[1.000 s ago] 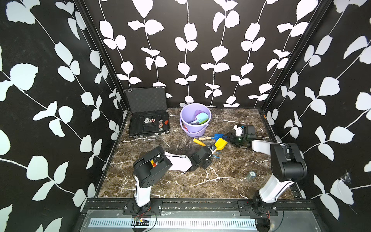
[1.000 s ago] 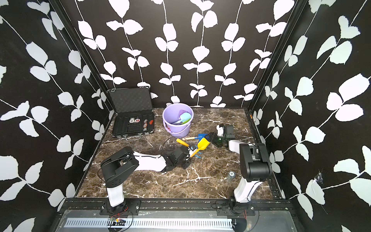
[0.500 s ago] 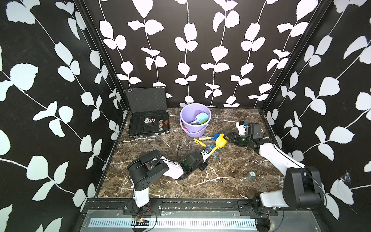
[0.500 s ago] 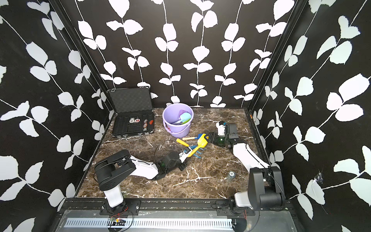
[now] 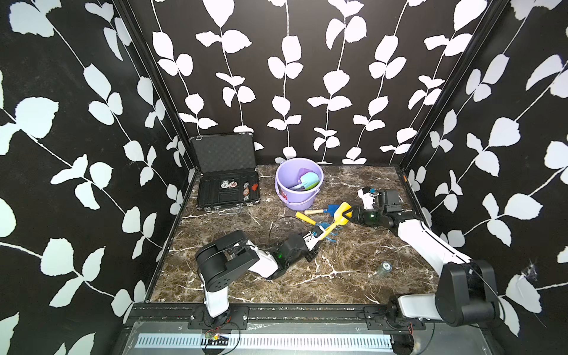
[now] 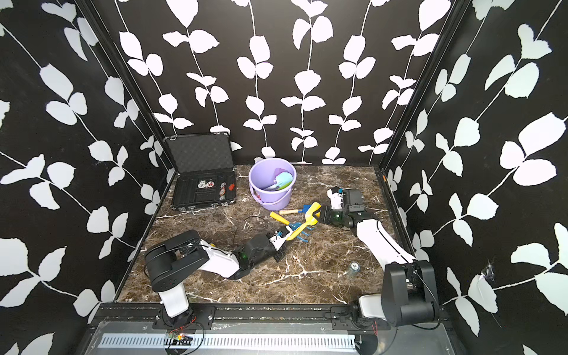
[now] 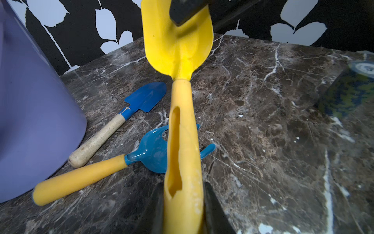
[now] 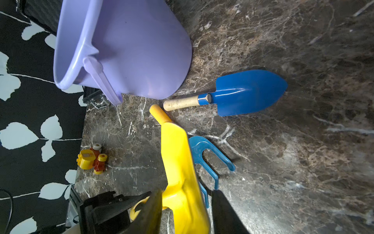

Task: Organize the gardening tools
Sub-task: Pick up the gardening tool from the center of the board.

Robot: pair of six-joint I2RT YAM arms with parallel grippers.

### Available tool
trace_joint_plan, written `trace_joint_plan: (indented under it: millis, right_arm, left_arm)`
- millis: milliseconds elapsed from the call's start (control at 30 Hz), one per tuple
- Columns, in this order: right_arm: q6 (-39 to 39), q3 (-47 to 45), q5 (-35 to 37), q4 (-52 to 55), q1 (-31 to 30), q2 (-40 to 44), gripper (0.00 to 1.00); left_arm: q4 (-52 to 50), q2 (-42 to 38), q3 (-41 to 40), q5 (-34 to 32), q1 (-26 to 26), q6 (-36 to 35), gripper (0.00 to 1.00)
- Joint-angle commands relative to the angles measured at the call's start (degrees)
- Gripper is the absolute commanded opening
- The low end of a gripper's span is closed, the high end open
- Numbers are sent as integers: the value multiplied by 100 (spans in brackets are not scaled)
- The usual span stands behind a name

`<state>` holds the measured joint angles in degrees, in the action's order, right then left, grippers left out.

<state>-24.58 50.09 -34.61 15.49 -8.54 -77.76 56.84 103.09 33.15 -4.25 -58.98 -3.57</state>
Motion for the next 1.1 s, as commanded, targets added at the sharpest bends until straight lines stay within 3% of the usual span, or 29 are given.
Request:
trace_joint_plan:
  millis: [0,133,200,300,367,400,533,600,833,1067]
  right_arm:
    - [28,184,-122,-108,-84,-90,37]
    - [7,190,-89,-150,-194,-106,15]
    - [-3,199,-57,-160,-235,-97,12]
    - [-11,196,-4,-161,-285,-86,0]
    - [-11,186,72,-169,-333,-63,0]
    - [-7,186,116,-161,-346,-34,0]
    - [32,275,529,58,-524,163,0]
    - [81,362,865,230,-713,295,0]
    - [278,851,2319,714,-1559,980,0]
    - [809,1849,3774,970,-2504,1082,0]
  left_arm:
    - [589,-257,-188,171,9,-202,0]
    - [573,-287,-251,72,9,-251,0]
    - [597,-296,-284,56,9,-256,0]
    - [686,-291,-351,62,9,-239,0]
    - [732,-312,-401,-37,7,-189,0]
    - [769,-324,-428,-101,9,-145,6]
    - [970,-531,-682,-172,10,63,64]
    - [956,-707,-821,-228,14,215,75]
    - [633,-1587,-1288,-539,9,718,92]
    - [-676,-2638,-1396,-1067,9,1005,97]
